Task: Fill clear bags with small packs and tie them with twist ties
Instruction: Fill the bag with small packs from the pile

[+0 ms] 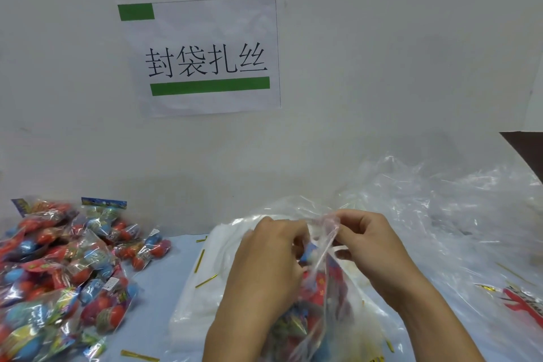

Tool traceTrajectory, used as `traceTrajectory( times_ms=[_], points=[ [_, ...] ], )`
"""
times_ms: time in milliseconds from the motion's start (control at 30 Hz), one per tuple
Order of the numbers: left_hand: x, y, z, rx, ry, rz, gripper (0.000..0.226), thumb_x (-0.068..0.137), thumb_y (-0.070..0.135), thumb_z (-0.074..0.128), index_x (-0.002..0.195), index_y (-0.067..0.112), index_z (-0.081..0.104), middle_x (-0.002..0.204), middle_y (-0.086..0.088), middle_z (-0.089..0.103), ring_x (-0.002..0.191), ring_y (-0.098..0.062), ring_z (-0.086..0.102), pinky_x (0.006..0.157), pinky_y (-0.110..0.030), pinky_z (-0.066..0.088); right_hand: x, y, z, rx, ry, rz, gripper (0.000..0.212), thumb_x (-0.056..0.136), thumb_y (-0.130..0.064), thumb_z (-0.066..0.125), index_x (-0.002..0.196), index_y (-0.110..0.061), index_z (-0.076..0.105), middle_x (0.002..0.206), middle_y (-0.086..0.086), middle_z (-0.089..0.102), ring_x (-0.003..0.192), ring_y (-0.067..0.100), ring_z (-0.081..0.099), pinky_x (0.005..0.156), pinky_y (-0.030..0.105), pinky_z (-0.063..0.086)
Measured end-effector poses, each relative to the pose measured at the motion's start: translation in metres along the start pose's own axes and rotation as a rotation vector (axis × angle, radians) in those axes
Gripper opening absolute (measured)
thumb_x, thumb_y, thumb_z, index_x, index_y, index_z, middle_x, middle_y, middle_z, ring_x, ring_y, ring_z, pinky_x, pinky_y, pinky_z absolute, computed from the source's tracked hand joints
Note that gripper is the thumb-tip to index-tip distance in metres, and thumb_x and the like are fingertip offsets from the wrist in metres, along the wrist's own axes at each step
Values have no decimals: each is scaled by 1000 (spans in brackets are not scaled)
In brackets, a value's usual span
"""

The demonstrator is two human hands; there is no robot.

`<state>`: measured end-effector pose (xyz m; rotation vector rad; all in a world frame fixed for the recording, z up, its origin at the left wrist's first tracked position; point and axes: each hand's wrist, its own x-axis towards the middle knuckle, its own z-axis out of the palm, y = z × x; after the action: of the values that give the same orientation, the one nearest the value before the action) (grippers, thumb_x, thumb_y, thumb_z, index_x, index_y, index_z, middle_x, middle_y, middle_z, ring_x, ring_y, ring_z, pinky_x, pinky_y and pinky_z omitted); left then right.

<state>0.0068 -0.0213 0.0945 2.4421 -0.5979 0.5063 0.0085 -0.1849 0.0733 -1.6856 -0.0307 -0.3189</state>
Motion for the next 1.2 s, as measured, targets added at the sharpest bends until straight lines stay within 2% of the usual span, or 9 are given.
traceTrajectory(
  times_ms=[200, 367, 500, 600, 767, 900, 967, 1100, 1200],
  points=[
    [2, 4, -4, -192, 165, 42, 21, 91, 6, 56, 81, 23, 59, 83, 13, 60, 86, -8, 53, 73, -28, 44, 2, 0, 2, 49, 31, -8, 21, 96, -10, 61, 85, -16, 79, 87, 8, 77, 90, 35, 71, 85, 47, 58],
    [-2, -3, 4, -49, 18, -12, 16, 93, 14, 50, 83, 22, 59, 85, 8, 64, 80, -10, 61, 73, -36, 53, -1, 0, 1, -34, -67, -15, 19, 98, -18, 62, 91, -19, 80, 89, 1, 78, 89, 18, 74, 84, 36, 57],
    [1, -3, 1, -148, 103, 25, 23, 92, 11, 60, 87, 33, 57, 88, 18, 60, 89, 10, 54, 67, -7, 45, -1, -1, 2, -30, -42, -14, 21, 98, -13, 61, 96, -22, 80, 90, -2, 79, 89, 14, 75, 82, 33, 59],
    [3, -2, -5, -180, 181, 65, 22, 91, 10, 64, 89, 32, 58, 84, 15, 60, 84, 2, 57, 67, -12, 47, 0, 0, 1, -36, 15, -7, 20, 98, -14, 61, 96, -23, 79, 90, -5, 79, 88, 11, 75, 80, 30, 61],
    [-6, 7, -11, -217, -204, 49, 19, 84, 31, 50, 78, 20, 65, 75, 5, 67, 72, -12, 62, 74, -40, 54, -1, 0, 2, 0, -20, -19, 15, 95, -18, 67, 88, -17, 79, 81, 2, 77, 72, 16, 72, 63, 25, 57],
    [-11, 12, -14, -172, -517, -96, 17, 69, 46, 63, 83, 38, 58, 81, 12, 61, 86, -17, 56, 69, -31, 47, -1, -1, 2, 37, -16, -11, 23, 96, -13, 64, 81, -20, 80, 82, 10, 77, 66, 21, 71, 54, 20, 53],
    [-13, 12, -13, -101, -579, -180, 27, 66, 46, 73, 85, 45, 53, 93, 15, 57, 101, -21, 52, 71, -29, 46, -1, 0, 2, 50, -21, 5, 26, 98, -11, 61, 84, -21, 80, 84, 9, 78, 77, 25, 74, 59, 22, 58],
    [-16, 13, -4, 4, -618, -267, 43, 67, 52, 80, 97, 40, 52, 115, 11, 40, 122, -25, 29, 93, -36, 41, 2, 5, 5, 2, -5, 13, 26, 102, -12, 56, 94, -20, 79, 86, -1, 79, 81, 12, 75, 64, 18, 55],
    [-17, 14, 1, -18, -637, -264, 48, 73, 58, 73, 110, 36, 52, 97, 17, 35, 102, -6, 21, 113, -49, 24, 3, 8, 8, -16, 12, 18, 28, 101, -8, 55, 93, -20, 79, 84, -1, 78, 79, 12, 75, 63, 19, 56]
  ],
)
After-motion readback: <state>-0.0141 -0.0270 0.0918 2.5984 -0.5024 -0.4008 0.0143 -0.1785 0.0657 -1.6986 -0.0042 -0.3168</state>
